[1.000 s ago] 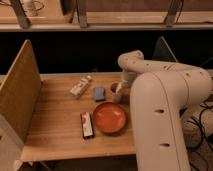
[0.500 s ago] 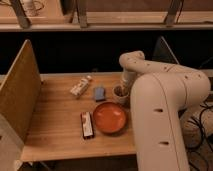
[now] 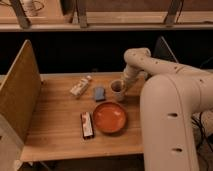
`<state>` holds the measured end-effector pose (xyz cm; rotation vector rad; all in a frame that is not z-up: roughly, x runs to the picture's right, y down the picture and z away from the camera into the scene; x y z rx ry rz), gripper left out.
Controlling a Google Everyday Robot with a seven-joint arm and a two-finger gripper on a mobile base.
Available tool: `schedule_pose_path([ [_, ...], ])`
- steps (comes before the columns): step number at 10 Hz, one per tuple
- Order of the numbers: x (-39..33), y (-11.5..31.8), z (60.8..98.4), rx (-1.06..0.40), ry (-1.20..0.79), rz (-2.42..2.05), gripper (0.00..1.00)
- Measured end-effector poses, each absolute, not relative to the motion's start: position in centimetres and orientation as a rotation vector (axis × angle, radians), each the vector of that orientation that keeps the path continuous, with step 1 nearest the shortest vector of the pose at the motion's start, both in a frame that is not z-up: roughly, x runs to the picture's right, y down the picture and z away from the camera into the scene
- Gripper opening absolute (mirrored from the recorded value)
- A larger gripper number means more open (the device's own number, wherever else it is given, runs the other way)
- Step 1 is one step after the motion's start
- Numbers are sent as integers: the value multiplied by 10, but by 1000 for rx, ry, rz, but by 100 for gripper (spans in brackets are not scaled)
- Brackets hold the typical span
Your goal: Pick up the ceramic cup
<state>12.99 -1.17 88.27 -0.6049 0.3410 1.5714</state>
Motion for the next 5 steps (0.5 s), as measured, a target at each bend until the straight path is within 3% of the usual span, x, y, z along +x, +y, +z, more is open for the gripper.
schedule_pose_path([
  [3,117,-63,832,-595,85,1597,0],
  [5,118,-74,807,-584,6,1580,0],
])
